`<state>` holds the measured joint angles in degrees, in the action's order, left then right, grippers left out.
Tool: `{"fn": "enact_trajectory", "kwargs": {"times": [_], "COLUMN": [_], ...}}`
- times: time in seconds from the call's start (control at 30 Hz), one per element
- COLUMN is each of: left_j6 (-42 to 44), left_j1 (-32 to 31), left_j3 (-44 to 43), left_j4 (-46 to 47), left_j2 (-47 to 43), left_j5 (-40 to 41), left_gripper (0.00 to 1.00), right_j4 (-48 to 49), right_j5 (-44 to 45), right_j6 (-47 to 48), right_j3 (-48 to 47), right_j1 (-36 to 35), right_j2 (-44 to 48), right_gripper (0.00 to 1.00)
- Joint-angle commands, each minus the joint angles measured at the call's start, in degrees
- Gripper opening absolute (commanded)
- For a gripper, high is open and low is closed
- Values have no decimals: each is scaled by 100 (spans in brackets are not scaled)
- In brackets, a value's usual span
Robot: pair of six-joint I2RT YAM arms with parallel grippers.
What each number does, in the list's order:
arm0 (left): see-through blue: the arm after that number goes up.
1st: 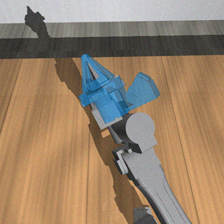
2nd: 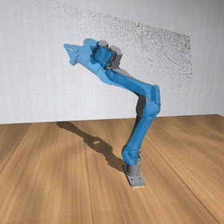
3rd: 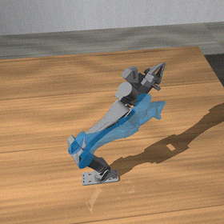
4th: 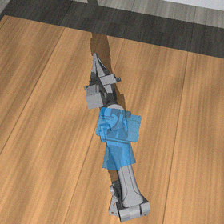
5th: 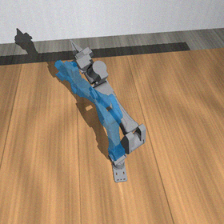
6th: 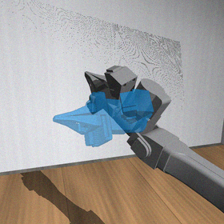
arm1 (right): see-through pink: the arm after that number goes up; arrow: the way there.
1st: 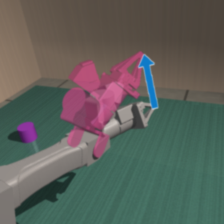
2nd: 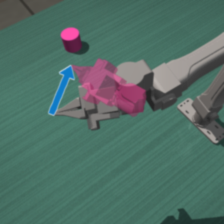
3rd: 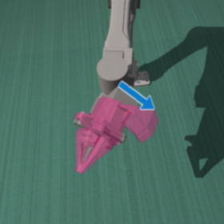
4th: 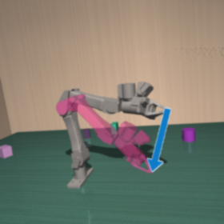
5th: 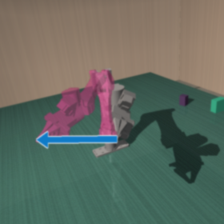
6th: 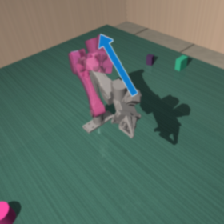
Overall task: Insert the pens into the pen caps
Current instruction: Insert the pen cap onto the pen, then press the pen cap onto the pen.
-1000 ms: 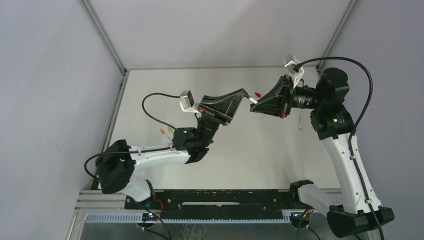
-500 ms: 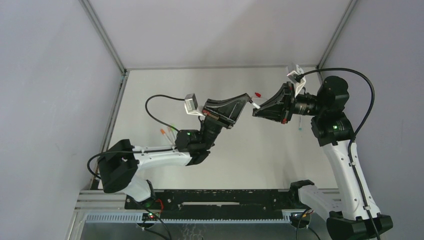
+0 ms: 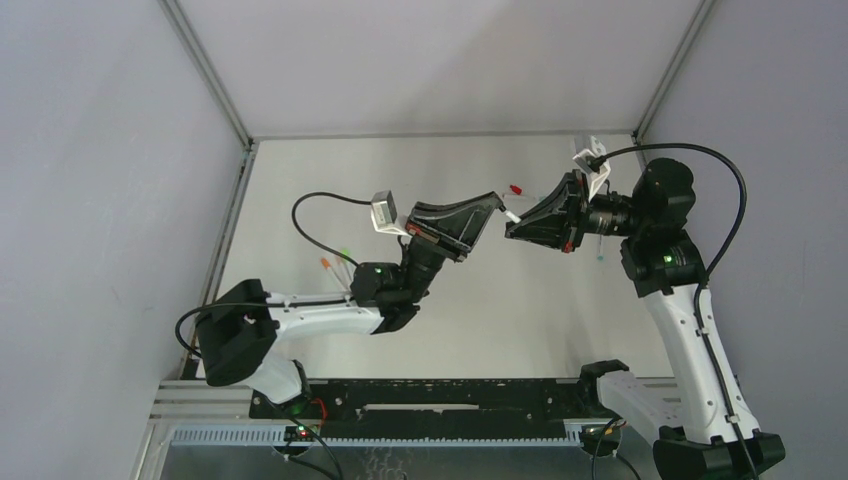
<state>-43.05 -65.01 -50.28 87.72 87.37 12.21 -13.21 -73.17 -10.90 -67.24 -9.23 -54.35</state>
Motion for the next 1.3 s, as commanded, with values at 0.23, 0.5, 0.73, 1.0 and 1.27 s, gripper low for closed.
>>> {"fn": "enact_trajectory", "kwargs": {"times": [0.23, 0.5, 0.73, 1.0, 1.27], "left_j6": [44, 64, 184, 334, 615], "left_j1": [-328, -345, -432, -627, -758], "left_j3": [263, 362, 396, 128, -119], "left_j4": [-344, -344, -344, -335, -344], "left_j2": [13, -36, -23, 192, 363], "left_j5": [-478, -451, -89, 772, 1071], "left_gripper": [0, 0, 0, 0, 0], "right_j4": [73, 147, 473, 1018, 1091], "right_j5": [-383, -400, 23, 502, 701], "right_j6": [98, -34, -576, -1272, -1346], "right_j3": [320, 323, 342, 458, 512], "right_j1": [-165, -104, -89, -88, -78], "right_j2": [101, 117, 78, -15, -20], "right_gripper": [0, 0, 0, 0, 0]}}
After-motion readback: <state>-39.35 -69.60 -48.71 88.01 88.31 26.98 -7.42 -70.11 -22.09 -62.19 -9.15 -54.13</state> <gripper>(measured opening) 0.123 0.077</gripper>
